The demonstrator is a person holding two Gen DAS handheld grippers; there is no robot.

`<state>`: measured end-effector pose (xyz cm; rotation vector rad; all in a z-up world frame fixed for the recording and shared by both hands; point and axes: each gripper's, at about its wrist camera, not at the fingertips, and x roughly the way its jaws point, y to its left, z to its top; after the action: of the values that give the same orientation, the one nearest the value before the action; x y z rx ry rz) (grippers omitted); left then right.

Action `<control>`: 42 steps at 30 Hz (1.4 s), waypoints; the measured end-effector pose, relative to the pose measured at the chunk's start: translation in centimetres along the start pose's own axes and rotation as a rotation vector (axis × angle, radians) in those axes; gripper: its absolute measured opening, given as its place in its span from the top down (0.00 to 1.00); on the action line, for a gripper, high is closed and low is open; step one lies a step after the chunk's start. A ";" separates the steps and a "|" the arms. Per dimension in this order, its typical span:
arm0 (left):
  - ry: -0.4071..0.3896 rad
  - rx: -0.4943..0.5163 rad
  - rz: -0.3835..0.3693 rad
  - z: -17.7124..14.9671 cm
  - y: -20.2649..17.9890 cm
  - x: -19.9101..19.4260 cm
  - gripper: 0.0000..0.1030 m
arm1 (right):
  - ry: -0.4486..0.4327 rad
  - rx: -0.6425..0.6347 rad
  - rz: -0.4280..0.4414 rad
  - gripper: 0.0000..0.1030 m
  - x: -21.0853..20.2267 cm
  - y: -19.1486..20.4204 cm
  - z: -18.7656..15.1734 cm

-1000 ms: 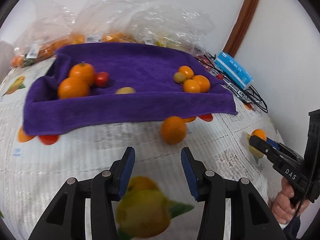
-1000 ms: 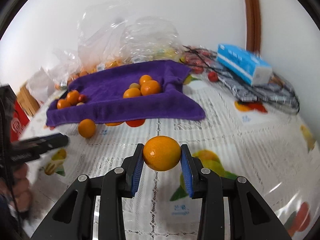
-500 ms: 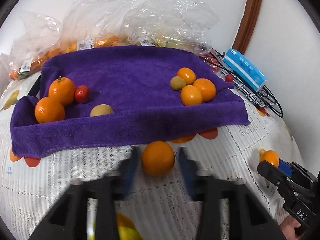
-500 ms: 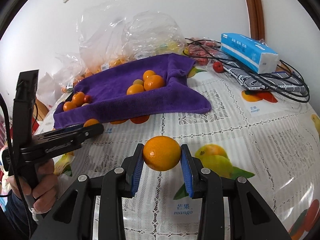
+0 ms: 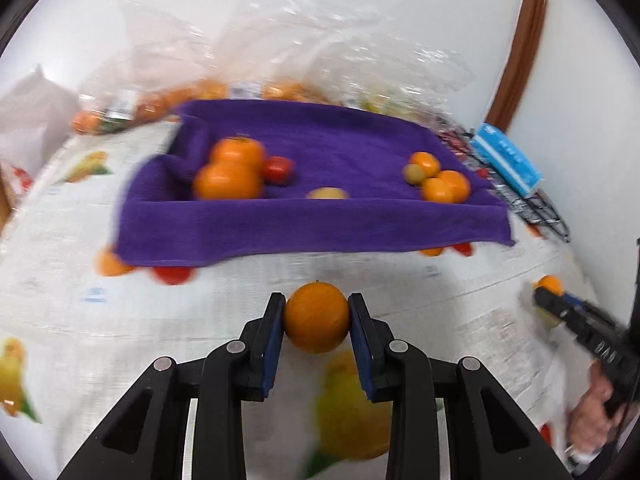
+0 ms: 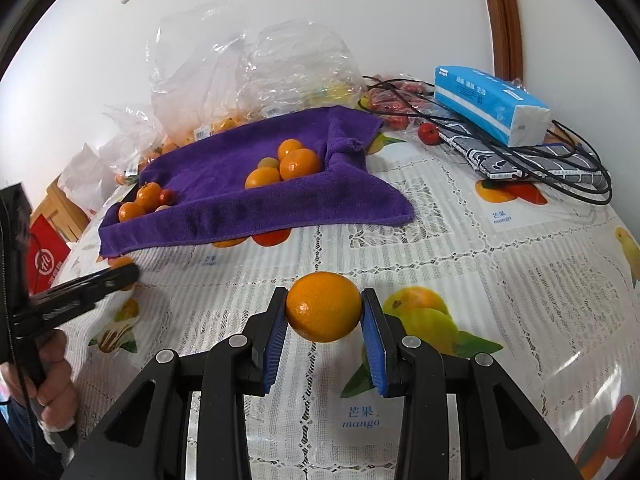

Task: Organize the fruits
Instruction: 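Carry the orange toward the towel with the left tool while the right tool carries its orange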

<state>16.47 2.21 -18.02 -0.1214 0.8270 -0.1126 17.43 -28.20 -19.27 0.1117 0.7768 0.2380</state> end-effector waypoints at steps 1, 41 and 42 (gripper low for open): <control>-0.001 0.006 0.012 0.0 0.6 -0.2 0.71 | 0.000 -0.007 0.000 0.65 0.0 0.1 0.0; 0.028 -0.081 -0.030 -0.8 4.0 -0.1 0.70 | 0.070 -0.056 -0.018 0.65 2.2 4.7 -0.6; 0.028 -0.081 -0.030 -0.8 4.0 -0.1 0.70 | 0.074 -0.060 -0.019 0.65 2.2 4.8 -0.6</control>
<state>15.98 6.11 -19.09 -0.2089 0.8584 -0.1097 17.72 -22.98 -20.26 0.0389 0.8431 0.2485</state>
